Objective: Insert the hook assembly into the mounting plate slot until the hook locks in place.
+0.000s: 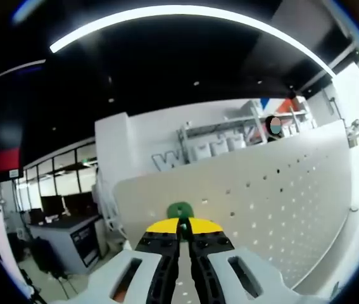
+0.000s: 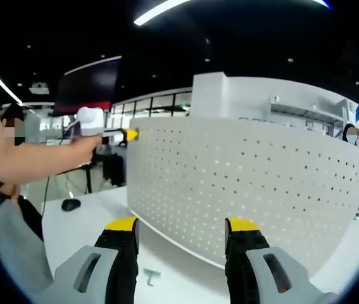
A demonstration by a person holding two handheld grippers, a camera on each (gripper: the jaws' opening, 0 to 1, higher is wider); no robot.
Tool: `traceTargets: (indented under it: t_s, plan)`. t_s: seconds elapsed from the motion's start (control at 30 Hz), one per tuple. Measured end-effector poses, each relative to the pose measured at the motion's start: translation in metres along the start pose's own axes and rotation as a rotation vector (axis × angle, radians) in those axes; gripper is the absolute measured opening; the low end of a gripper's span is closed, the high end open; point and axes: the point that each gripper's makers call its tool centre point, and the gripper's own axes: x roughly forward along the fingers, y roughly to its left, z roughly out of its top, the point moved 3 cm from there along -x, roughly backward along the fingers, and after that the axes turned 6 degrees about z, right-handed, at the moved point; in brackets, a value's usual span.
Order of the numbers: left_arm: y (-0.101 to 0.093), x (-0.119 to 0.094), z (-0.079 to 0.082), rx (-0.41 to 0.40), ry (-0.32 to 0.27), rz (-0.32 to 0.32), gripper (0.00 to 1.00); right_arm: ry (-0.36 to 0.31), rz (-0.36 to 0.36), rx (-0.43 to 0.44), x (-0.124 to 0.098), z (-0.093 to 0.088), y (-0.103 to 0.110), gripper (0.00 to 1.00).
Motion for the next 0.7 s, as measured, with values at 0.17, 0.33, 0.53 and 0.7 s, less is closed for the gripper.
traceTargets:
  t_s: [0.17,0.33,0.53,0.7]
  plan:
    - [0.000,0.001,0.000,0.006,0.020,-0.012,0.06,-0.005,0.002,-0.002,0.000,0.002,0.000,0.54]
    - [0.003,-0.001,0.002,0.005,0.021,-0.002,0.13,-0.013,0.009,-0.005,0.001,0.003,0.002,0.54]
    - [0.002,-0.005,0.002,0.001,0.028,-0.009,0.16,-0.015,0.009,-0.011,0.000,0.004,0.002,0.54]
    - [-0.003,-0.015,0.006,-0.004,0.026,-0.019,0.21,-0.021,0.013,-0.014,-0.001,0.006,0.003,0.54]
